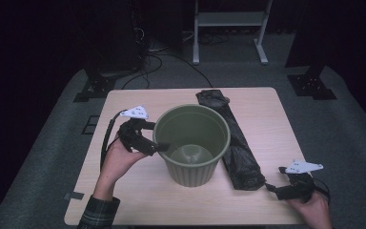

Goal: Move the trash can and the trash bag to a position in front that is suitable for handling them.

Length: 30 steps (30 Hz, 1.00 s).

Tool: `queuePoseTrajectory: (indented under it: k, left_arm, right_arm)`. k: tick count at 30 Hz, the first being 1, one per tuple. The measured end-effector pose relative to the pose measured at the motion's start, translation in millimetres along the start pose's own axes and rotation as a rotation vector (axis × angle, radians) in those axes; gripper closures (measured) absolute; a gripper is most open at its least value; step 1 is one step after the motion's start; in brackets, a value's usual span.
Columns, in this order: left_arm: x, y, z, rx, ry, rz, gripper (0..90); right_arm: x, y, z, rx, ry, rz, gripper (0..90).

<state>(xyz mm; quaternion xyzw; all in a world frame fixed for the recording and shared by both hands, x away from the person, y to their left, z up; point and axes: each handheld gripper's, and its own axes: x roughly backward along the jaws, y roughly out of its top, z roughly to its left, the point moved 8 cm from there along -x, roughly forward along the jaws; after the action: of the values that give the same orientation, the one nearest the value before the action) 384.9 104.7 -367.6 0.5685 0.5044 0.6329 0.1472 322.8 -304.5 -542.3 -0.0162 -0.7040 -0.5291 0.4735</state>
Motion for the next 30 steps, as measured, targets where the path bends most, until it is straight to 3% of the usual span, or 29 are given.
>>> queuePoseTrajectory:
  k: [5,8,11,19,30]
  left_arm:
    - [1.2,0.7,0.6,-0.003,0.003,-0.012,0.0]
    - [7.3,6.1,4.3,0.009,-0.004,-0.076,0.0]
    - [15.4,9.4,4.9,0.005,-0.006,-0.097,0.0]
    - [36.6,3.4,4.4,-0.016,0.037,-0.098,0.0]
    - [44.9,-20.4,-2.0,-0.035,0.08,-0.059,0.0]
  right_arm:
    - [0.0,0.0,0.0,0.0,0.0,0.0,10.0]
    - [0.0,0.0,0.0,0.001,0.0,0.0,10.0]
    - [0.0,0.0,0.0,0.0,0.0,0.0,10.0]
    - [0.0,0.0,0.0,0.001,0.0,0.0,10.0]
    - [0.0,0.1,0.1,0.001,0.001,0.001,10.0]
